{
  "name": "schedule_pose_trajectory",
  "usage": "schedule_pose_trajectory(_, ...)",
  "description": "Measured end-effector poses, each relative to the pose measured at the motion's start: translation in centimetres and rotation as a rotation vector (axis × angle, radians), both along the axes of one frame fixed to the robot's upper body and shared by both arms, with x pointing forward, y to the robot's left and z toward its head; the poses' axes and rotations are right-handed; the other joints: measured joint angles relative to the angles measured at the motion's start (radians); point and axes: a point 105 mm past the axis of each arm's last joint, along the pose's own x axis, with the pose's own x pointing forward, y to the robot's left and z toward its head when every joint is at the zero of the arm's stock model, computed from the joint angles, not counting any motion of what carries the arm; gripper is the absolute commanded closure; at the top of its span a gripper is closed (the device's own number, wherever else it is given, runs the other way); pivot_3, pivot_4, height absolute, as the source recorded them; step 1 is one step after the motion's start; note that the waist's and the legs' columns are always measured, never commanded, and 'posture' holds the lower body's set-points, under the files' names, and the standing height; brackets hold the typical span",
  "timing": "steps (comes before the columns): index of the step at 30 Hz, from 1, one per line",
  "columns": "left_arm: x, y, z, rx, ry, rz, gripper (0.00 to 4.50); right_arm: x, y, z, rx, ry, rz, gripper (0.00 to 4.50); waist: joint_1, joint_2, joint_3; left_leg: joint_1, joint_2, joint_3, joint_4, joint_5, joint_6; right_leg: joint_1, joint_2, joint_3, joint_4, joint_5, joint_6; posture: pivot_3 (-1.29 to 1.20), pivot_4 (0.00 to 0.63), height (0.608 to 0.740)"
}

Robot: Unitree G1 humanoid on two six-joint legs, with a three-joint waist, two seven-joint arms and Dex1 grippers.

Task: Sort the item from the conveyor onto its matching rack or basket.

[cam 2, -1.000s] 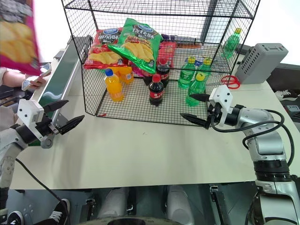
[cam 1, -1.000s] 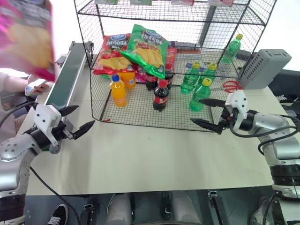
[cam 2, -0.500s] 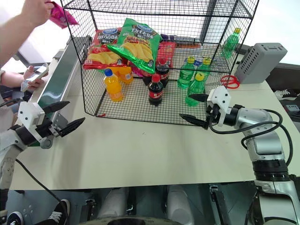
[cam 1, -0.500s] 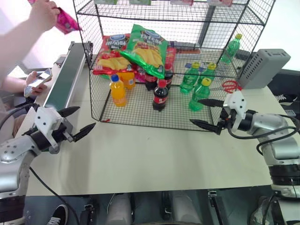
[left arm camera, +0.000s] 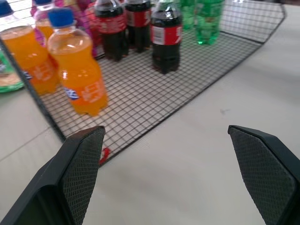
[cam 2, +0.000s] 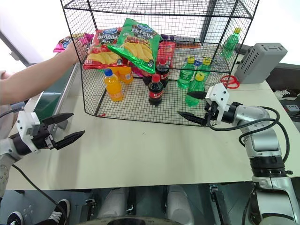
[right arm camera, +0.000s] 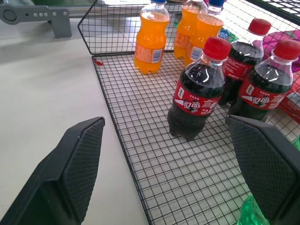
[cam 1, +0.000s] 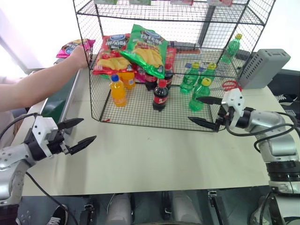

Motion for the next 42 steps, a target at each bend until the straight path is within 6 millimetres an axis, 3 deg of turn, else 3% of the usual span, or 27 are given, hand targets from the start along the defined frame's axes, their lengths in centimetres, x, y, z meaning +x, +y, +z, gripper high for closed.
schedule_pose_trajectory(16,1.4,1.4,0.7,0.094,-0.077,0.132,0.0,0.0,0.4,-0.2,0.016,0.009,0.009,0.21,0.0,0.0,0.0,0.0,0.0,0.0,0.0,0.0,0.0,0.0,0.0,0.0,0.0,0.0,0.0,0.0,0.15,0.74)
schedule_pose_trajectory(22,1.6,2.6,0.5,0.161,-0.102,0.208,0.0,-0.7,2.9,-0.5,0.086,0.072,0.078,0.21,-0.002,0.0,0.0,0.0,0.0,0.0,0.0,0.0,0.0,0.0,0.0,0.0,0.0,0.0,0.0,0.0,0.15,0.74)
schedule_pose_trajectory(28,-1.0,5.2,-0.5,0.285,-0.098,0.313,0.0,-2.6,7.6,-0.7,0.227,0.199,0.231,0.09,-0.002,0.0,0.0,0.0,0.001,0.0,0.0,0.0,0.0,-0.001,0.0,0.0,0.0,0.0,0.0,0.0,0.15,0.74)
schedule_pose_trajectory(33,-2.8,7.4,0.1,0.49,-0.206,0.39,0.0,-4.2,11.1,-1.5,0.218,0.247,0.351,0.09,0.001,0.0,0.0,-0.001,0.001,0.0,0.0,0.0,0.0,-0.001,-0.001,0.0,0.0,0.0,-0.001,0.0,0.15,0.74)
schedule_pose_trajectory(42,-6.7,10.8,-0.9,0.898,-0.241,0.352,0.0,-5.2,12.6,-1.5,0.184,0.262,0.49,0.09,-0.001,-0.001,0.0,-0.001,0.002,0.0,-0.001,0.0,0.0,-0.002,0.0,-0.001,0.0,0.0,-0.001,0.0,0.15,0.74)
